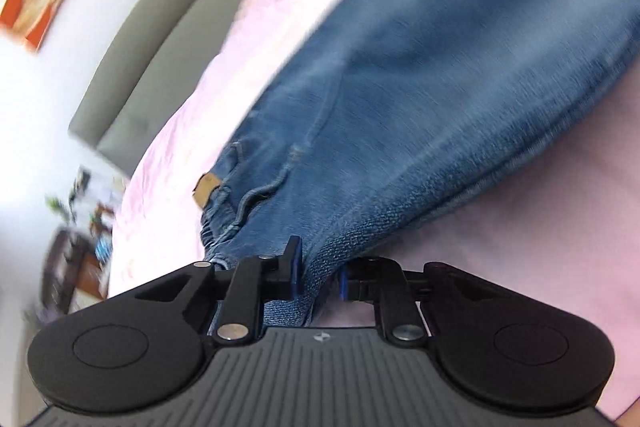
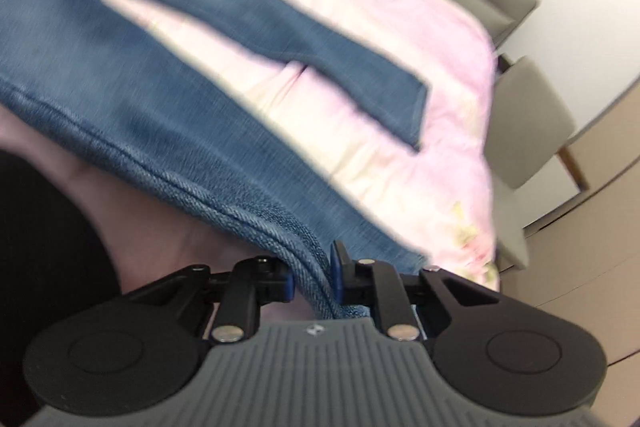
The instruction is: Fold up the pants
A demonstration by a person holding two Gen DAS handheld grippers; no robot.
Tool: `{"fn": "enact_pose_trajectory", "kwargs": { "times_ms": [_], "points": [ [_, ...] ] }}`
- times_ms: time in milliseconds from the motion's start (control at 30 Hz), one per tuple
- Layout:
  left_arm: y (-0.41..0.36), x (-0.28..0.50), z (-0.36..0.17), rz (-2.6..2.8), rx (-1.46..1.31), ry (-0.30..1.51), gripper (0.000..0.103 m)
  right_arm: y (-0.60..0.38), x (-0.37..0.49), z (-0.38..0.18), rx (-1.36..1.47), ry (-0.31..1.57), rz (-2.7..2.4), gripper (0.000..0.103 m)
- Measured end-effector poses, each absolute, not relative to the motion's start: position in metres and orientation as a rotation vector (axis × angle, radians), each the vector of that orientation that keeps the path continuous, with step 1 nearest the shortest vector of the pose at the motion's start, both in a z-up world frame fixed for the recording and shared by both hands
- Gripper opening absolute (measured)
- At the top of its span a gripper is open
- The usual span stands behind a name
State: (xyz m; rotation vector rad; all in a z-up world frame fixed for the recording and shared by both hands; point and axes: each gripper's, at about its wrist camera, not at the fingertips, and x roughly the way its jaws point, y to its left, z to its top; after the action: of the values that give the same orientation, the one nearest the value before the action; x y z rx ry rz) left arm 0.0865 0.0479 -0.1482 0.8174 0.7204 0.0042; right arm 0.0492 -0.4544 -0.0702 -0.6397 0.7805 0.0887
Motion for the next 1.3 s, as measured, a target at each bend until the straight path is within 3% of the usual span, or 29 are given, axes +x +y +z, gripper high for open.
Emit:
{"fn": "enact_pose_trajectory", "kwargs": {
  "times_ms": [267, 733, 933, 1300],
  "points": [
    [0.046, 0.118, -0.101, 0.080, 0.647, 0.687, 0.018, -0.444, 0.095, -0.034, -0.633, 0.767, 0.005, 0.005],
    [0.032, 0.216, -0.079, 0.202, 0.607, 0.679, 0.012, -0.443, 0.247, -0.038, -0.694, 0.810, -0.079, 0.000],
    [0.026, 0.275, -0.097, 0.210, 0.642, 0.705, 0.012, -0.430, 0.332, -0.050, -0.751, 0.820, -0.083, 0.000],
    [0.038, 0.327, -0.161, 0.195, 0.615, 0.817, 0.015, -0.414, 0.428, -0.132, -0.799, 0.974, -0.100, 0.001]
  ]
}}
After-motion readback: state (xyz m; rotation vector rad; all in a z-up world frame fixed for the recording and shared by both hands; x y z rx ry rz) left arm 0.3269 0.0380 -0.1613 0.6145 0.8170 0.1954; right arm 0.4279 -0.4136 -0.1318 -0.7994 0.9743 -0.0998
